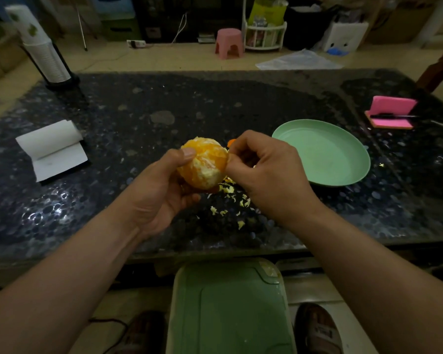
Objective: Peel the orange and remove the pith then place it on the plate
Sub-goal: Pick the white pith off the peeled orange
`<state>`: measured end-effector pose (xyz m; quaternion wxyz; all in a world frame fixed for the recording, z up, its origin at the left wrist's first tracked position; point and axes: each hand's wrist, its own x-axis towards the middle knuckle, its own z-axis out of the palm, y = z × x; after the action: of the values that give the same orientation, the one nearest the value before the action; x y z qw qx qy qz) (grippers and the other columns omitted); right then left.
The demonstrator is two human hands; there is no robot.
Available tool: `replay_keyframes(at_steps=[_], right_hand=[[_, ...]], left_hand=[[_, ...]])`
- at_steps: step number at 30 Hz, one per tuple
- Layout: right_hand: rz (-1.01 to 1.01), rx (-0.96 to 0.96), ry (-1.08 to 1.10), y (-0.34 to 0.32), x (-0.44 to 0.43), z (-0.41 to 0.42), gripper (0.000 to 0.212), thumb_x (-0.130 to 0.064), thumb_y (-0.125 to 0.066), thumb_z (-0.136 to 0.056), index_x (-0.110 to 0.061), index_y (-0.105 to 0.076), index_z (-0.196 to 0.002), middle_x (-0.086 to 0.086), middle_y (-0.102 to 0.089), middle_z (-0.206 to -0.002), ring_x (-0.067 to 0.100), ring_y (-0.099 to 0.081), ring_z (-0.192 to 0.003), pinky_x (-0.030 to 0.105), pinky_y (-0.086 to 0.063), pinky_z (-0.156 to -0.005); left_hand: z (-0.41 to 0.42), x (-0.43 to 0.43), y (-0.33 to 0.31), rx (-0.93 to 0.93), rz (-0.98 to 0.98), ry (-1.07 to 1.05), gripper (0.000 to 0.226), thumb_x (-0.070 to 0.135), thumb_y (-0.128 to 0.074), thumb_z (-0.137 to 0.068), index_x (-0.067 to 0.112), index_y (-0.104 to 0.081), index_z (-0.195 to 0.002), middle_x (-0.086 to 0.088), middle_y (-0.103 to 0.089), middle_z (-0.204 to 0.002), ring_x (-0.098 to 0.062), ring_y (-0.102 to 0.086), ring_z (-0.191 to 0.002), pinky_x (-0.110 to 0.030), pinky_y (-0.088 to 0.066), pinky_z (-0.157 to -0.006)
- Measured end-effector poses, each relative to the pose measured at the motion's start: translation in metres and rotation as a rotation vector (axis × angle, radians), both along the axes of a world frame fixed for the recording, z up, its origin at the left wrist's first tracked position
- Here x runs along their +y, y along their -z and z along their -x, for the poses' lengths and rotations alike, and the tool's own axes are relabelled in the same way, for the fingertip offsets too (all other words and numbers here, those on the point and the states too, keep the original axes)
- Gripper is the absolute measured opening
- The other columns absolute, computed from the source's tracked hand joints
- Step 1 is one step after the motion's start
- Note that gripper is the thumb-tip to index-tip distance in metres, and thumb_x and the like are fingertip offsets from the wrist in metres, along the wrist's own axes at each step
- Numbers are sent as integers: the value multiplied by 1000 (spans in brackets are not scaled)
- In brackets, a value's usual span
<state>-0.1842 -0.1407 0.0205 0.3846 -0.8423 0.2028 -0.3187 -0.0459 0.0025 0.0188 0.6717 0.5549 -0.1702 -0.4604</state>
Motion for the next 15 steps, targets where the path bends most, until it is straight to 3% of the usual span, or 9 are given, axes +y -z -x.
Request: replay_keyframes(at_steps=[10,12,15], right_hand=[[-49,44,31,8,-8,-1,14,-16,-71,-97,-22,-70,-85,-11,-62,-67,1,-54,-59,12,-40,-55],[-28,150,73,12,-13,-4,10,-19,-67,-101,-24,-73,-95,-11,-68,-75,2,-61,-65,16,-46,-57],[15,384,76,22,-19,-8,20,-20,-57,-106,-23,-72,-118,-4,-75,-101,13,-68,-85,34,-56,-74]], left_hand=[[-5,2,1,90,75,92,63,46,-57,-91,15,-60,-146,-19,-72,-127,-32,-74,-92,-25,-52,-60],[-6,3,0,111,99,100,58,45,-53,-96,15,-59,-146,-19,-72,-125,-32,-73,-91,-24,-51,-59],[-7,3,0,145,105,82,57,44,-50,-96,14,-61,-143,-18,-73,-121,-32,-73,-90,-24,-51,-57]])
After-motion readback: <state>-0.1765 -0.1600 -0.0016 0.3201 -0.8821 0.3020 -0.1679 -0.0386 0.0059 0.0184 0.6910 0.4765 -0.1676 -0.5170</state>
